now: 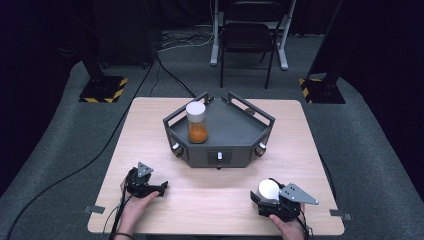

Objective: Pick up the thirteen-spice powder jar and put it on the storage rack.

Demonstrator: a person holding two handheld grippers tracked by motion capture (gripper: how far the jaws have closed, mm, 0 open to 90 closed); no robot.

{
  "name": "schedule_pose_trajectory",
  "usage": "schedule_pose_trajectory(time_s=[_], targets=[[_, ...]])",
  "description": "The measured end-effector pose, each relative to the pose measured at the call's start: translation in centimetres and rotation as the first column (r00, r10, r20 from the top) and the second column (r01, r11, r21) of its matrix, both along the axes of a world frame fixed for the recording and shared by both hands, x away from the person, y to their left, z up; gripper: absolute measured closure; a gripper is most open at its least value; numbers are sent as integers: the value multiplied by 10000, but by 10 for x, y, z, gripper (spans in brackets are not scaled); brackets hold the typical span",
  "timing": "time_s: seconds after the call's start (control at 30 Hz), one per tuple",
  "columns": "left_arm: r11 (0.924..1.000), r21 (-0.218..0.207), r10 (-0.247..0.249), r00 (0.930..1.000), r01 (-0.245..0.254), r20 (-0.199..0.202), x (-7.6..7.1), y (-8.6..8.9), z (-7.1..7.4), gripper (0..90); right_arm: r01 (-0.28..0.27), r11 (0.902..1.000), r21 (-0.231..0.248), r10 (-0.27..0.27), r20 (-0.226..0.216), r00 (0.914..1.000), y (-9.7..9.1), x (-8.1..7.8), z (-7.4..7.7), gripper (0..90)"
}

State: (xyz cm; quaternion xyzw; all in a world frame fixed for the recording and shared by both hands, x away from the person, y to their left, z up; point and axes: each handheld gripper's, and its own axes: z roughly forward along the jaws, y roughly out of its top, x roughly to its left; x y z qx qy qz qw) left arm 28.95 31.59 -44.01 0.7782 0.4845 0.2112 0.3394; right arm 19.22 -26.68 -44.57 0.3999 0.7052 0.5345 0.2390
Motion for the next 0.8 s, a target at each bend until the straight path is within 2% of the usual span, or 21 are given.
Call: schedule_pose_trajectory(time_s=[0.17,0.27,0.47,0.8], targets=[[10000,-4,-2,10000,2,-1,0,0,0,52,-11,9999,-164,13,94,10000,1,1,-4,213],[10000,0,-5,10000,5,-2,0,0,0,52,-1,9997,-262,7,236,9997,2,0,-6,277],[10000,0,-3,10000,3,-1,0,0,0,52,-24,9993,-369,37,346,9994,2,-1,-7,291],[10000,-30,9,10000,-9,6,0,0,0,51,47,9993,-365,-38,261,9997,5,0,-5,294]])
